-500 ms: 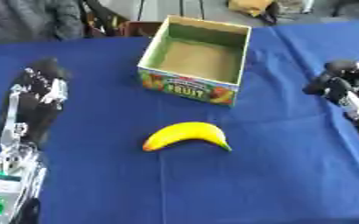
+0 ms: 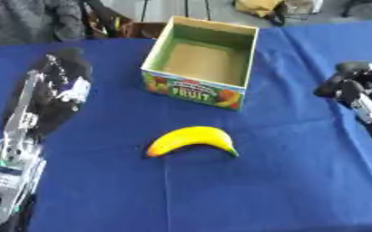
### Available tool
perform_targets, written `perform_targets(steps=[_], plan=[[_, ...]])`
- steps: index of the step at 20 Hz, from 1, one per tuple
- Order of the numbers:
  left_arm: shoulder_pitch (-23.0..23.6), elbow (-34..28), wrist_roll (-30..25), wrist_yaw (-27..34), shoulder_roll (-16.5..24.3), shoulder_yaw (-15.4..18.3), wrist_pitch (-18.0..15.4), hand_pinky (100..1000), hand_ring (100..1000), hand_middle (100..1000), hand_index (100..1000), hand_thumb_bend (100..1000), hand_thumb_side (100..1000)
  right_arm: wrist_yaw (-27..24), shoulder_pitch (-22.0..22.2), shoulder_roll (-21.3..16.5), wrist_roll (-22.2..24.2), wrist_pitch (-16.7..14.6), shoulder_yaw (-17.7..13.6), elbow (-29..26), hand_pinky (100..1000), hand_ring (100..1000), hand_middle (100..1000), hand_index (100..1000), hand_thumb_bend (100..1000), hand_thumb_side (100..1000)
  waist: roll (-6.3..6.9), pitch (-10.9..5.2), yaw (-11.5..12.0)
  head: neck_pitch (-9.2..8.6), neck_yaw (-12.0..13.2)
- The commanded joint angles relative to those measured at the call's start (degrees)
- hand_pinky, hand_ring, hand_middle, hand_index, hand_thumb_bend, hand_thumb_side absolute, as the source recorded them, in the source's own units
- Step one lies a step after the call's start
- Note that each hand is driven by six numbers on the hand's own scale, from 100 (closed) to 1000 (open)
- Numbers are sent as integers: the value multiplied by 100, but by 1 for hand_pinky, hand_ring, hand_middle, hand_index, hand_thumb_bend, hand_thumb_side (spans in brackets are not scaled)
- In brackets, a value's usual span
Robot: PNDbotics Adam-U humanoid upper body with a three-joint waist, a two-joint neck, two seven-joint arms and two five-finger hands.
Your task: Pick up objects on the table and place them in the box.
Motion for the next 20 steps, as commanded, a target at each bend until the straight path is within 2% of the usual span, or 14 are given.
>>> perform_targets(steps=[1, 4, 7, 11, 13, 17, 20], plan=[[-232, 70, -310, -330, 309, -286, 86, 814, 753, 664, 825, 554, 445, -63, -68, -99, 20, -6, -21, -85, 795, 677, 598, 741, 100, 100, -32, -94, -7, -73, 18], [-481, 240, -614, -635, 452, -602, 160, 814, 754, 661, 822, 605, 450, -86, -91, -113, 25, -11, -12, -101, 795, 677, 598, 741, 100, 100, -40, -100, -29, -78, 35], [-749, 418, -923, -944, 518, -912, 234, 809, 749, 655, 814, 611, 446, -116, -120, -128, 32, -14, 0, -119, 795, 678, 598, 741, 100, 100, -51, -104, -44, -78, 34], [-792, 405, -1336, -1358, 451, -857, 202, 809, 749, 655, 814, 611, 446, -125, -120, -131, 28, -14, -4, -122, 795, 678, 598, 741, 100, 100, -56, -105, -34, -78, 23], [-940, 537, -1523, -1553, 458, -975, 220, 751, 702, 637, 784, 634, 384, -153, -177, -147, 57, -15, 38, -144, 795, 679, 599, 742, 100, 100, -74, -110, -110, -70, 53], [-1382, 1074, -1866, -1928, 235, -1464, 466, 729, 677, 620, 776, 622, 373, -191, -221, -156, 78, -10, 62, -153, 795, 679, 599, 742, 100, 100, -97, -110, -121, -72, 25], [-1487, 1302, -1885, -2228, 101, -1593, 515, 729, 677, 620, 776, 622, 373, -201, -229, -155, 82, -6, 66, -153, 795, 679, 599, 742, 100, 100, -102, -111, -120, -73, 19]])
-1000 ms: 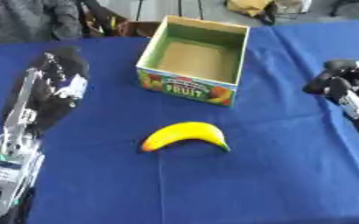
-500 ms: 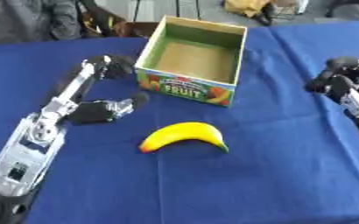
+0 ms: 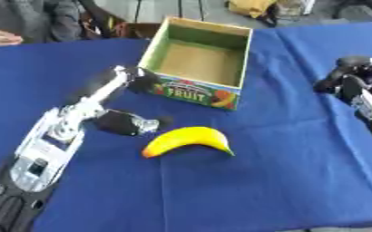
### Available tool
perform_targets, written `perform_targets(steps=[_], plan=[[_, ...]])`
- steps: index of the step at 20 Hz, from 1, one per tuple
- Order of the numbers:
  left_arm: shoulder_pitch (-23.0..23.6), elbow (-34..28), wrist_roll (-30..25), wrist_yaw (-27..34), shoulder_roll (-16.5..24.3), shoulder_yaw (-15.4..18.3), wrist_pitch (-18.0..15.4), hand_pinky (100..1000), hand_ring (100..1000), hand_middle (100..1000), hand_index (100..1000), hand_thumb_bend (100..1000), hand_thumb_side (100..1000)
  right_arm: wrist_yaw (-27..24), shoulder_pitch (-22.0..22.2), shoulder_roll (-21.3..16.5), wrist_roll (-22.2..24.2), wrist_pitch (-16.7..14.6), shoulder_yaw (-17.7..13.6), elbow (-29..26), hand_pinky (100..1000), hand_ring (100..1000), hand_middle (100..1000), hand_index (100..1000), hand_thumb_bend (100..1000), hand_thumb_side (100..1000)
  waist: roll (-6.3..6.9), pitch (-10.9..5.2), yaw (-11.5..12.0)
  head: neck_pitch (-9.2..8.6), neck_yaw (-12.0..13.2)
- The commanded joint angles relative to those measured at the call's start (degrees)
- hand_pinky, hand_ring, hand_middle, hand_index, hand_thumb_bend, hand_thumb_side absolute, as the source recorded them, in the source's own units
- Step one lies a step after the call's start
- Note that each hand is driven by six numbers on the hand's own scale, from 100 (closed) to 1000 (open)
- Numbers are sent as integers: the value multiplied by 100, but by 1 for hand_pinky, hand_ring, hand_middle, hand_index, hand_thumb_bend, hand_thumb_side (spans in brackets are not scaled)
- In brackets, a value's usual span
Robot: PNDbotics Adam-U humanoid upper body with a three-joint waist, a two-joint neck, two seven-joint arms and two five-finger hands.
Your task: Pick up objects on the table and place them in the box.
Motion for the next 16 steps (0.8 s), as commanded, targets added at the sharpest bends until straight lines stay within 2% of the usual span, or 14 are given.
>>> perform_targets(steps=[1, 4, 6, 10, 11, 13, 16], plan=[[-133, 122, -53, -325, -65, -110, 13, 729, 677, 620, 776, 622, 373, -68, -75, -146, 27, -9, -8, -118, 795, 679, 599, 742, 100, 100, -30, -106, -2, -71, -5], [-179, 342, -6, -625, -181, -192, 76, 676, 616, 577, 747, 576, 322, -73, -86, -144, 34, -6, 2, -118, 795, 679, 599, 742, 100, 100, -40, -112, -13, -84, 5], [-224, 573, 117, -815, -269, -276, 157, 674, 614, 576, 746, 572, 317, -80, -93, -143, 39, -5, 9, -119, 794, 679, 599, 742, 100, 100, -47, -115, -17, -96, 2], [-238, 788, 244, -1255, -395, -323, 74, 674, 614, 576, 746, 572, 317, -86, -96, -141, 41, -4, 10, -119, 794, 679, 599, 742, 100, 100, -51, -116, -16, -101, 0], [-227, 827, 227, -1361, -428, -322, 63, 673, 614, 574, 747, 538, 267, -86, -97, -140, 44, -3, 13, -120, 794, 680, 599, 742, 100, 100, -57, -115, -19, -111, 8], [-249, 1013, 171, -1566, -525, -322, 47, 673, 614, 574, 747, 538, 267, -86, -97, -135, 49, -1, 21, -120, 794, 680, 599, 742, 100, 100, -65, -116, -23, -118, 20], [-257, 1211, 190, -1894, -643, -288, -41, 673, 615, 574, 746, 488, 239, -85, -94, -130, 51, 0, 24, -119, 794, 680, 599, 742, 100, 100, -72, -114, -20, -117, 24]])
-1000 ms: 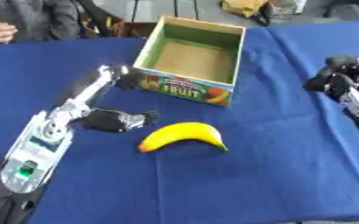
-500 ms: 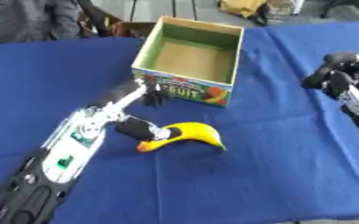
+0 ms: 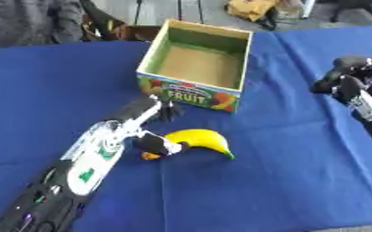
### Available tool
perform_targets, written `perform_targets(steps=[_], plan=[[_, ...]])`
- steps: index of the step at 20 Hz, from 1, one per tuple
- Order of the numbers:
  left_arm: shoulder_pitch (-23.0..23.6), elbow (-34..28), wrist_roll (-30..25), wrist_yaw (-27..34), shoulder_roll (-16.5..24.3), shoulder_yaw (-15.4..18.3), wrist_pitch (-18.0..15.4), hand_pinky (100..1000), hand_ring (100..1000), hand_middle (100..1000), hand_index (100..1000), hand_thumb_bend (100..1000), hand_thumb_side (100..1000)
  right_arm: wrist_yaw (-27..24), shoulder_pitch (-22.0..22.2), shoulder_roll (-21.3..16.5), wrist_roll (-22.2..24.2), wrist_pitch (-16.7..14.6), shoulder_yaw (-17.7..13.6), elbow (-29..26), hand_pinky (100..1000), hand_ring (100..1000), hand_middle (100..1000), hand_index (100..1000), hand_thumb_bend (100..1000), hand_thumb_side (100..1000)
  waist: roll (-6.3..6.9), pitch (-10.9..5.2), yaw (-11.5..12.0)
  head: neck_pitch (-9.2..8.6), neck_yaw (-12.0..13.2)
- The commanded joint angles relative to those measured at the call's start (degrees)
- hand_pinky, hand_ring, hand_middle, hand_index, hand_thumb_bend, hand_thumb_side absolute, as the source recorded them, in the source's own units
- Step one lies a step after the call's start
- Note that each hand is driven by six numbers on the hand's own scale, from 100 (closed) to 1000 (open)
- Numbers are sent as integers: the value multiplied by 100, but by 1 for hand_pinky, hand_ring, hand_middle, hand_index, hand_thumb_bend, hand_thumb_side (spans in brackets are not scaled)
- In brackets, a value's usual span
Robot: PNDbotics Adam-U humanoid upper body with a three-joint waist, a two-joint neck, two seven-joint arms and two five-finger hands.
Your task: Pick up objects on the table and place them in the box.
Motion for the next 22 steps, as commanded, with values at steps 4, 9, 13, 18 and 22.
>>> perform_targets(steps=[4, 9, 13, 18, 22], plan=[[-95, 231, 27, -694, -186, 85, -206, 672, 612, 572, 745, 468, 229, -41, -63, -122, 20, -9, -11, -112, 794, 680, 599, 742, 100, 100, -28, -104, 2, -74, 22], [-45, 310, 1, -1233, -317, 180, -378, 655, 584, 538, 719, 358, 185, -35, -55, -114, 17, -8, -13, -107, 794, 680, 599, 742, 100, 100, -35, -104, 8, -84, 28], [-31, 325, 28, -1323, -358, 242, -442, 636, 538, 491, 672, 214, 143, -36, -56, -110, 12, -9, -15, -109, 794, 680, 599, 741, 100, 100, -38, -105, 12, -92, 29], [-17, 296, 165, -1254, -357, 302, -360, 601, 460, 395, 578, 100, 132, -36, -55, -111, 5, -12, -18, -109, 794, 681, 600, 741, 100, 100, -39, -106, 14, -101, 28], [-5, 255, 306, -1166, -341, 352, -280, 591, 436, 364, 550, 100, 149, -37, -54, -113, 2, -13, -20, -110, 793, 681, 600, 741, 100, 100, -41, -107, 16, -105, 26]])
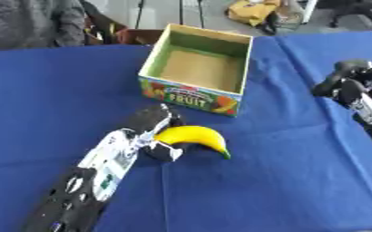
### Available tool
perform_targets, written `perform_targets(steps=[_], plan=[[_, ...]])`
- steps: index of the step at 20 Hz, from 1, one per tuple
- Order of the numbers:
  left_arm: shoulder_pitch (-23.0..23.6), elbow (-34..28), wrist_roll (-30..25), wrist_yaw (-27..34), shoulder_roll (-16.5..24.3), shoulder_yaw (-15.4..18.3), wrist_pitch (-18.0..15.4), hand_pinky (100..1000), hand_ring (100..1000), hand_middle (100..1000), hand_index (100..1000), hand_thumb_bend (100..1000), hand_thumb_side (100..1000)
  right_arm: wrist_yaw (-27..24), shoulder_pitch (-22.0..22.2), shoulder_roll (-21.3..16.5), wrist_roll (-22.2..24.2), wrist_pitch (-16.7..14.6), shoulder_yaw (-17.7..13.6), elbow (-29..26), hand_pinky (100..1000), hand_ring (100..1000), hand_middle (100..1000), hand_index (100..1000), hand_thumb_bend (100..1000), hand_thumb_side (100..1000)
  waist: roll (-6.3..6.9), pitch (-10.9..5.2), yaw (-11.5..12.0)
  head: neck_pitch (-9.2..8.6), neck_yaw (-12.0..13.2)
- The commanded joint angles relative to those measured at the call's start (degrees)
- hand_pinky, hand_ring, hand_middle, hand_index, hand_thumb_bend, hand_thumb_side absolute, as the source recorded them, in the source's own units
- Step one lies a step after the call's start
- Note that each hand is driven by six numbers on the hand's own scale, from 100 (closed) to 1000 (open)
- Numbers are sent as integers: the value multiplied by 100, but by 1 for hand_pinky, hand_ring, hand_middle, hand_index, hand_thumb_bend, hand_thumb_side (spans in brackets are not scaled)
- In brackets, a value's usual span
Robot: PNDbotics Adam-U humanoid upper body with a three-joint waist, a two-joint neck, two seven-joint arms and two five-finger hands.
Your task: Pick up objects on the table and place them in the box.
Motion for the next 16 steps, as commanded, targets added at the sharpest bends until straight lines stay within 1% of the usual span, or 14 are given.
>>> perform_targets(steps=[1, 13, 14, 15, 16], plan=[[-11, -43, 91, 57, 73, 116, 62, 590, 433, 359, 546, 100, 151, -37, -55, -114, -4, -10, -23, -111, 793, 681, 600, 741, 100, 100, -25, -77, 1, -60, 7], [21, -354, 157, 373, 207, 402, 268, 589, 418, 335, 526, 100, 158, -37, -49, -119, -17, -15, -28, -115, 793, 681, 601, 741, 100, 100, -35, -82, 6, -66, -1], [23, -375, 165, 397, 219, 426, 290, 588, 417, 334, 525, 100, 191, -37, -50, -119, -18, -15, -28, -116, 793, 681, 601, 741, 100, 100, -36, -82, 7, -68, -1], [27, -400, 179, 425, 226, 455, 314, 588, 416, 331, 524, 100, 161, -37, -50, -121, -19, -16, -28, -116, 793, 681, 601, 741, 100, 100, -37, -82, 8, -71, -2], [31, -426, 195, 454, 230, 484, 336, 588, 416, 330, 523, 100, 162, -37, -50, -121, -20, -17, -29, -117, 793, 682, 601, 741, 100, 100, -38, -83, 9, -73, -2]])
